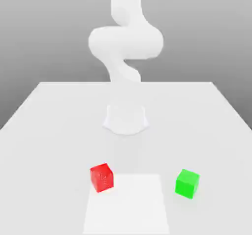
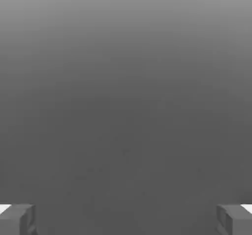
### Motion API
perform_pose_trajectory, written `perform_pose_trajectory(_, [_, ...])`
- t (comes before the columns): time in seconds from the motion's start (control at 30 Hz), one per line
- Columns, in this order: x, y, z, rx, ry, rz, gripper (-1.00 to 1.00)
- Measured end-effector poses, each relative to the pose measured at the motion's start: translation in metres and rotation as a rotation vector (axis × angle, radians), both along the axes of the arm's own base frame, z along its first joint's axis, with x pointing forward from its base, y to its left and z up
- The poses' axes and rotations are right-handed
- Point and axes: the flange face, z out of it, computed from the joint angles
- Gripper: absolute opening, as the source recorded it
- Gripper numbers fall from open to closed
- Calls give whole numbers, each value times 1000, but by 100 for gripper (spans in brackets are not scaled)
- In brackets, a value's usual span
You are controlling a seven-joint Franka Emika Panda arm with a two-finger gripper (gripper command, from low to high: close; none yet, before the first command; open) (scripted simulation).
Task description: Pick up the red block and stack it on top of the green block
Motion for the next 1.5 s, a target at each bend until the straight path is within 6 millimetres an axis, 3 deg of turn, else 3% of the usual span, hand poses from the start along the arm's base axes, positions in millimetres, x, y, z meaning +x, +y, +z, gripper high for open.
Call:
perform_pose_trajectory(0.13, [38, -14, -99, 93, 144, -173, 0])
perform_pose_trajectory(0.3, [49, -36, -224, 199, 315, -405, 0])
perform_pose_trajectory(0.43, [31, -51, -325, 278, 456, -615, 0])
perform_pose_trajectory(0.57, [-15, -61, -427, 354, 607, -859, 0])
perform_pose_trajectory(0.7, [-29, -64, -481, 374, 647, -931, 0])
perform_pose_trajectory(0.8, [-31, -63, -508, 374, 650, -932, 0])
perform_pose_trajectory(0.83, [-31, -63, -515, 373, 650, -932, -100])
perform_pose_trajectory(1.07, [-31, -63, -515, 374, 648, -932, -100])
perform_pose_trajectory(1.3, [-31, -62, -460, 372, 649, -931, -100])
perform_pose_trajectory(1.5, [-10, 21, -438, 373, 648, -929, -100])
